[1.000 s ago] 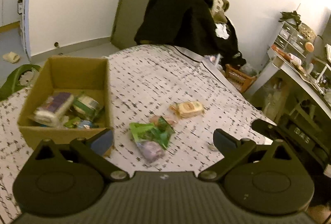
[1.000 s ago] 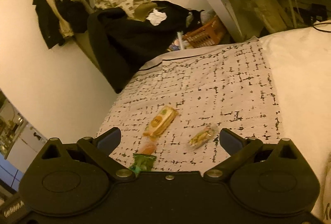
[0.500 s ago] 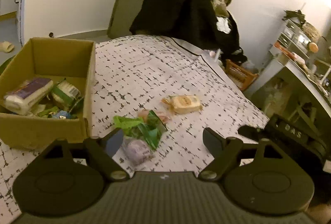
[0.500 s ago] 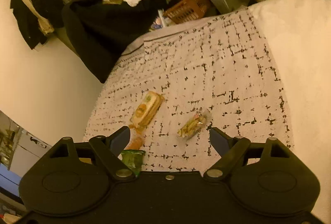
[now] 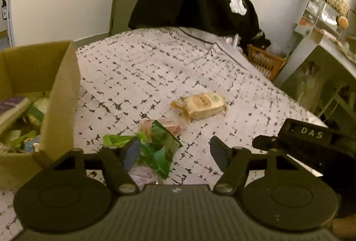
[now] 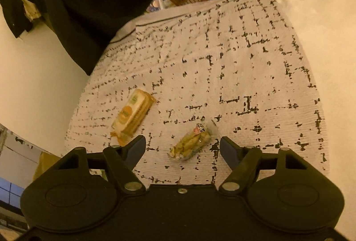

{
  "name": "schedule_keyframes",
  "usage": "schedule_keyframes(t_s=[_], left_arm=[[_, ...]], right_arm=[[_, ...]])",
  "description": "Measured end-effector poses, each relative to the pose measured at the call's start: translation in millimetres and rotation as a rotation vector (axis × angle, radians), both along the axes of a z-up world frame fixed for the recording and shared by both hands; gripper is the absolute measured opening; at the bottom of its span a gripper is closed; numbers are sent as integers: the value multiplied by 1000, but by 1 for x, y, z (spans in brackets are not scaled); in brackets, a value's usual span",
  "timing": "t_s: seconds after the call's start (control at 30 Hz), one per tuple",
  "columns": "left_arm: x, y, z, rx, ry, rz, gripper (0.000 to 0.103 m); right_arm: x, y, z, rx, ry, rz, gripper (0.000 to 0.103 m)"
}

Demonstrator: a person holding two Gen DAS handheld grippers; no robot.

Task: Organize snacks
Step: 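Grasp the green wrapped snack with left gripper while right grasps clear nut bag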

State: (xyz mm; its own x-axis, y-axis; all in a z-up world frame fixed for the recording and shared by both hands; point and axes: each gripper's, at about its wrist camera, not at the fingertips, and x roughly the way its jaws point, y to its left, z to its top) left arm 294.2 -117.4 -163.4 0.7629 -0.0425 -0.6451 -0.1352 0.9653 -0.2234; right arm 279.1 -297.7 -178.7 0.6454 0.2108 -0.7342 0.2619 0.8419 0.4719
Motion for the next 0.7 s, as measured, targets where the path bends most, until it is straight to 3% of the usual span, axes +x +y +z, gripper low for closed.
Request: schedule_keyframes(t_s=[0.2,0.3,0.37,0.47,0.53,0.6,0.63,0.7], left_arm=[[13,-7,-19,68,30,-46,67],[18,-10,-26,93,46,-58,67],[20,-10,-29,95,50,-58,66],[23,-12,-34,111,58,-56,54],[25,-11,-37,113,64,-64,29],[23,-10,-38,136,59,-50,14],[20,-11,-37,160,50,-44,7],[13,-7,-33,142,29,-42,5]], right_arm=[[10,7,-4,-52,-2,17,72],[14,11,-6,-104,3,23,62],[15,13,-7,-137,9,22,47],[16,15,-9,-182,11,44,29],[15,13,-9,-161,8,48,27],[13,13,-9,-154,-1,44,26],[10,13,-8,-150,-9,47,25],[4,13,-5,-131,-22,55,24]])
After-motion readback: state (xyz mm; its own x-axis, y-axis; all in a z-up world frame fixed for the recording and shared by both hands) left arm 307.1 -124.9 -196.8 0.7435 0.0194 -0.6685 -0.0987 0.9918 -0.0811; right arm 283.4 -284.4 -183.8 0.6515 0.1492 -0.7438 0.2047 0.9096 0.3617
